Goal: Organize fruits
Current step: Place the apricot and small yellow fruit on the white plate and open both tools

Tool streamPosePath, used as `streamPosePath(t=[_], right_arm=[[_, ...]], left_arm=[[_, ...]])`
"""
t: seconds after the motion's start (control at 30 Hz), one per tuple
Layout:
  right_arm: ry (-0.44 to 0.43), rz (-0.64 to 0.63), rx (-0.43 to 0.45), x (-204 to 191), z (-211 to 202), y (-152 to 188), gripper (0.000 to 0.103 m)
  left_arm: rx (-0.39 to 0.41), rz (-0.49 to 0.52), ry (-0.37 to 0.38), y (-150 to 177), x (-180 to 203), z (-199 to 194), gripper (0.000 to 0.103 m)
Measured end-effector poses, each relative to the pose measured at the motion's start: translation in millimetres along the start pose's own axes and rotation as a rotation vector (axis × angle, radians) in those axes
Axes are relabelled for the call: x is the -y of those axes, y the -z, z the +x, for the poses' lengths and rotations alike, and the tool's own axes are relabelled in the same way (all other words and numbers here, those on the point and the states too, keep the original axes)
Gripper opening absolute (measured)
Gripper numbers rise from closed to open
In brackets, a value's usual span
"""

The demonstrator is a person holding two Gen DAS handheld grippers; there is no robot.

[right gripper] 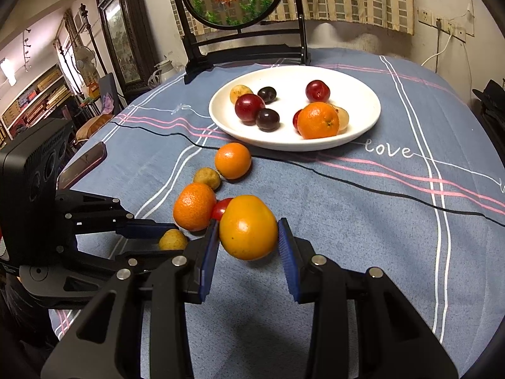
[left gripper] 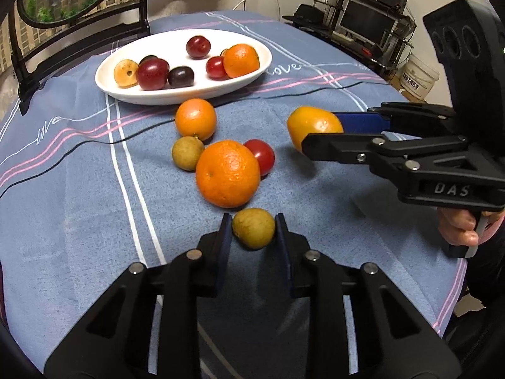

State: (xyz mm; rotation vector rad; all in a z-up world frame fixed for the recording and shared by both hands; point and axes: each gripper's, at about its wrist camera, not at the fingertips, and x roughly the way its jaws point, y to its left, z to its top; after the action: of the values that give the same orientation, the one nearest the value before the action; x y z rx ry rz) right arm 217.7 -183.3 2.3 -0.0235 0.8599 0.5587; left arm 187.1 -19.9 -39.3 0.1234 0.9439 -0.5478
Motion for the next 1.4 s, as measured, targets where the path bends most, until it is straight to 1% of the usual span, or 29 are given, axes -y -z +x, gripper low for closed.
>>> streamPosePath(t=[0.17,0.23,0.27,0.37,0.4,0.43,0.53,0.6,0.77,0.83,1.03,1.07,1.1,1.13,1.17,1.2,1.23,1.27,1.3,1.33,1.4], right_arm=[[-0.009,-0.012,0.047,-1.1,-3.2,-2.3,0.038],[-0.020,0.000,0.064,1.4,-2.1,-7.8,0.038],[-0.022,0.014,0.075,3.9,0.8,-13.8,0.038],[-0.008,0.068,0.117,12.5,11.8,-35.6,0.038],[0.014,0.073,0.137,14.1,15.7,-43.5,0.038],[0.040,0.077,0.158,15.7,20.0,-51.8,0.038],[0.062,0.078,0.188,19.0,34.6,-70.1,0.038],[0.083,0.064,0.197,20.0,47.1,-80.4,0.038],[0.092,0.049,0.181,22.1,71.4,-96.1,0.038],[0.093,0.043,0.172,23.1,78.5,-100.3,0.038],[0.101,0.032,0.160,28.4,88.8,-107.2,0.038],[0.095,0.033,0.161,28.9,88.9,-107.2,0.038],[0.086,0.031,0.161,29.2,88.1,-106.8,0.040],[0.076,0.028,0.163,29.1,86.8,-106.5,0.048],[0.072,0.031,0.173,29.0,82.9,-105.9,0.052],[0.071,0.032,0.186,28.7,78.8,-105.5,0.053],[0.065,0.029,0.200,27.8,71.2,-104.8,0.053],[0.061,0.027,0.207,26.9,65.9,-104.4,0.053],[0.066,0.028,0.214,25.7,60.4,-103.3,0.053],[0.074,0.030,0.223,24.4,53.9,-101.4,0.053],[0.057,0.025,0.229,20.3,42.2,-96.1,0.053]], left_arm=[[0.076,-0.030,0.025,-3.4,-6.1,-19.4,0.028],[0.099,-0.070,0.063,-10.9,-15.2,-25.0,0.028],[0.111,-0.082,0.069,-17.2,-18.1,-27.9,0.028],[0.166,-0.088,0.022,-50.8,-25.7,-36.8,0.028],[0.182,-0.089,0.010,-59.6,-27.3,-38.3,0.028],[0.208,-0.094,-0.021,-75.9,-31.6,-39.3,0.028],[0.248,-0.107,-0.081,-108.9,-44.8,-32.9,0.028],[0.246,-0.123,-0.117,-132.5,-58.2,-18.0,0.028],[0.200,-0.183,-0.149,-164.2,-88.8,18.6,0.028],[0.183,-0.196,-0.142,-170.7,-98.4,30.7,0.028],[0.136,-0.217,-0.173,-179.7,-110.9,56.4,0.028],[0.136,-0.226,-0.190,-178.0,-110.2,57.9,0.035],[0.135,-0.239,-0.214,-177.0,-110.9,57.2,0.051],[0.143,-0.249,-0.237,-176.1,-110.3,53.1,0.059],[0.157,-0.259,-0.253,-175.4,-110.9,48.3,0.070],[0.185,-0.276,-0.272,-172.6,-110.0,37.4,0.075],[0.204,-0.287,-0.276,-170.0,-110.6,28.9,0.078],[0.219,-0.300,-0.281,-166.7,-110.5,20.1,0.086],[0.234,-0.315,-0.293,-162.3,-110.0,10.7,0.091],[0.255,-0.335,-0.315,-154.8,-109.3,-1.7,0.093],[0.284,-0.370,-0.333,-137.1,-106.6,-19.9,0.094]])
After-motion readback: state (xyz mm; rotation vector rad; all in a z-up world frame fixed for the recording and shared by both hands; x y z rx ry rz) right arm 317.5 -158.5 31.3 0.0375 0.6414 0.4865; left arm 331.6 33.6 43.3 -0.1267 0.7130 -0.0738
